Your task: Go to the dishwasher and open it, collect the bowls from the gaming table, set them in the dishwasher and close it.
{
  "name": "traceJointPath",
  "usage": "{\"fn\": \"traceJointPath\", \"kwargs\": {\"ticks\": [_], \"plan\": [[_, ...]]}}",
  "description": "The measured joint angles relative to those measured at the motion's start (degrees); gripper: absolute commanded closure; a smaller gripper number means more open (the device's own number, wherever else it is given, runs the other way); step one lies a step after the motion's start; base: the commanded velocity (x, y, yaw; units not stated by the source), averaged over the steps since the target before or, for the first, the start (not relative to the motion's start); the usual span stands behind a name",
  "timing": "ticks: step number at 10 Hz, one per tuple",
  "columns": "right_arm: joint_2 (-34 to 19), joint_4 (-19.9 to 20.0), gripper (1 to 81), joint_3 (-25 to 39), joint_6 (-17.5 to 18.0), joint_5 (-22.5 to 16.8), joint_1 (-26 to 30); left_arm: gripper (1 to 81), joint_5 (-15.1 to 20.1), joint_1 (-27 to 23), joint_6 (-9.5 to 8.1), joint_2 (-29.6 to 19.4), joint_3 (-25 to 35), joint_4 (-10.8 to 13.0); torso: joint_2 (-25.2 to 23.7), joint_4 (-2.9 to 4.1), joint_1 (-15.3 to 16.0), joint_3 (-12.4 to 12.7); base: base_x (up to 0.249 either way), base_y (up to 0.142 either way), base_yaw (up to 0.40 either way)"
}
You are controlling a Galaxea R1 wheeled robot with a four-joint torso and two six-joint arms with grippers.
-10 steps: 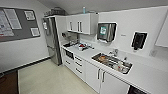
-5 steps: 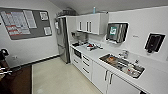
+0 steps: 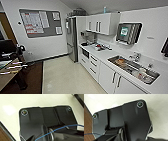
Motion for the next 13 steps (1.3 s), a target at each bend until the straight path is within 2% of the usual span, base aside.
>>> {"fn": "traceJointPath", "kwargs": {"ticks": [13], "plan": [[-0.41,-0.11,1.0,0.0,-0.02,0.77,-0.04,1.0,0.2,-0.02,0.0,0.0,-0.44,-0.02,0.0,0.0,0.0,0.0,0.0,0.0,0.235]]}}
